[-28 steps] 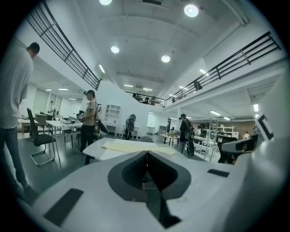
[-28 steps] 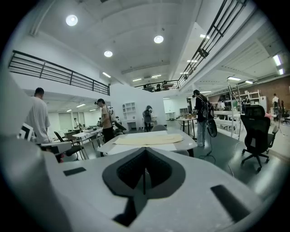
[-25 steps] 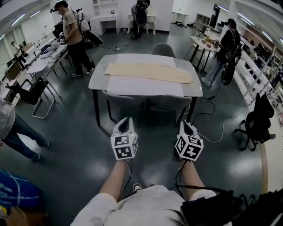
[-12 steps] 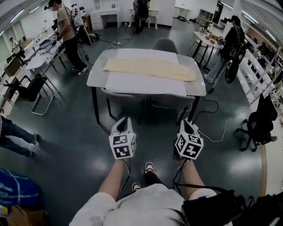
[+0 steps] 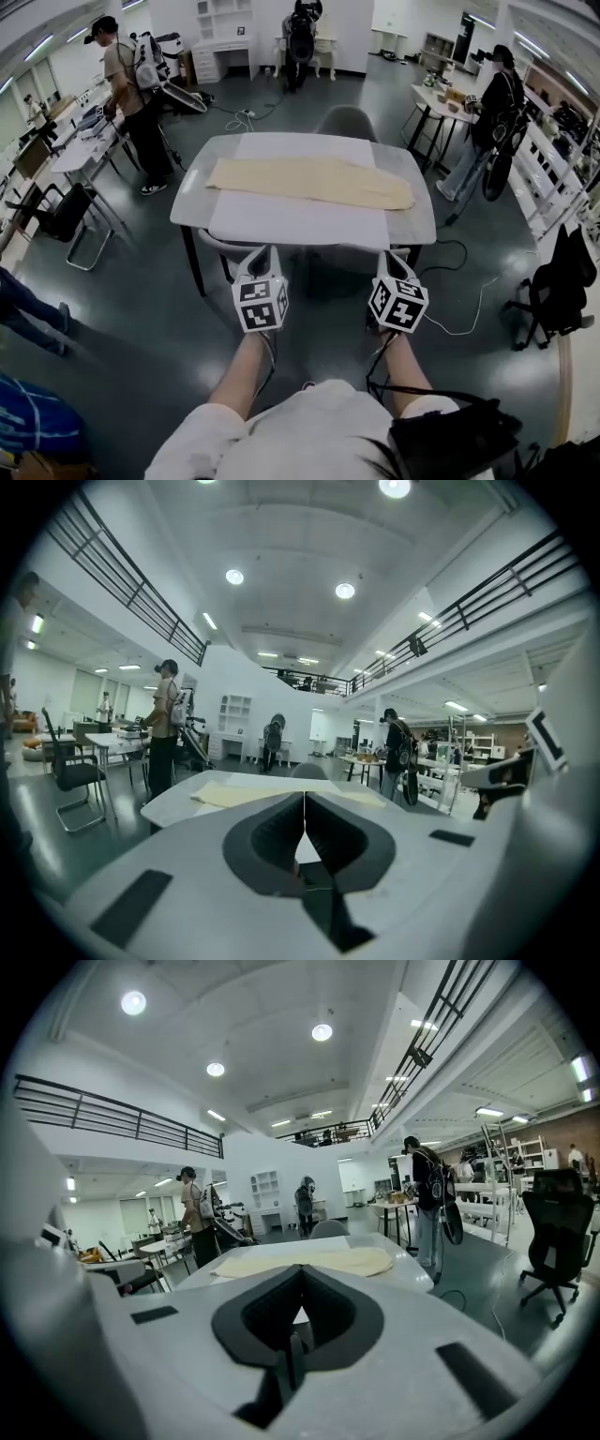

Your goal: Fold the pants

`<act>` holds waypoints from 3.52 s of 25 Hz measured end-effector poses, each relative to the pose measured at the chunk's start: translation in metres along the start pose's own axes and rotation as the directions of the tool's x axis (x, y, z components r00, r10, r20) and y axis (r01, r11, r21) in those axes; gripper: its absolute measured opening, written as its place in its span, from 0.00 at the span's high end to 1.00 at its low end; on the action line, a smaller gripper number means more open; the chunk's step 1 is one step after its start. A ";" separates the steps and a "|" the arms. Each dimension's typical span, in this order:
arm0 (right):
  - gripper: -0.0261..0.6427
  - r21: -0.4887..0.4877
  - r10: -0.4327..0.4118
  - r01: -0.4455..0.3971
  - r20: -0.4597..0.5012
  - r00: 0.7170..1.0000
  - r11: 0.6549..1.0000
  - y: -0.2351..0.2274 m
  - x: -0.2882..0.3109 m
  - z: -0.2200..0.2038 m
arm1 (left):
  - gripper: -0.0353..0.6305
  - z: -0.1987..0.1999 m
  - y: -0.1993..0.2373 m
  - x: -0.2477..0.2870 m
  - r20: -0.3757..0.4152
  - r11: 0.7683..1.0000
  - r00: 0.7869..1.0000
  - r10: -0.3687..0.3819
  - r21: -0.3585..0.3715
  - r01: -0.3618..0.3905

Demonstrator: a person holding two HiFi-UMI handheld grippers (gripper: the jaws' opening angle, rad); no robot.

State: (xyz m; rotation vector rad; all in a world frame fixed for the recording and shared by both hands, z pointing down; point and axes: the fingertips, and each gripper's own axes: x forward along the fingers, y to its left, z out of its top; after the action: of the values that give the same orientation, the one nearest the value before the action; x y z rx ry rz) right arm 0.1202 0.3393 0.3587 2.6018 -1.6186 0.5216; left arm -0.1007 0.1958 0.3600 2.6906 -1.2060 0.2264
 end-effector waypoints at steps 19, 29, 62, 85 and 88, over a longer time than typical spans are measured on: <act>0.97 0.038 0.010 -0.007 -0.065 0.998 0.999 -0.033 0.170 0.017 | 0.93 0.007 0.018 0.165 -0.048 1.000 0.999 0.017 0.010 -0.016; 0.97 0.011 -0.038 0.039 -0.043 0.998 0.999 0.000 0.300 0.071 | 0.93 0.045 0.080 0.308 -0.039 0.999 0.998 -0.040 0.000 0.040; 0.97 0.087 -0.371 0.386 -0.153 0.916 0.918 -0.135 0.404 0.068 | 0.93 0.025 -0.001 0.525 -0.173 0.946 0.931 -0.322 -0.020 0.323; 0.97 0.189 -0.405 0.494 -0.367 0.837 0.849 -0.327 0.446 -0.037 | 0.93 -0.103 -0.157 0.614 -0.445 0.907 0.829 -0.339 0.080 0.414; 0.97 0.197 -0.391 0.488 -0.386 0.836 0.850 -0.338 0.462 -0.049 | 0.93 -0.111 -0.154 0.625 -0.455 0.913 0.832 -0.318 0.089 0.398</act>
State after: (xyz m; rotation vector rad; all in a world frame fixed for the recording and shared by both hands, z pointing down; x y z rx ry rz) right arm 0.5892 0.1034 0.5924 2.7526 -0.8422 1.1511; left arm 0.4191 -0.1294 0.5843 2.7361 -0.5573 0.8588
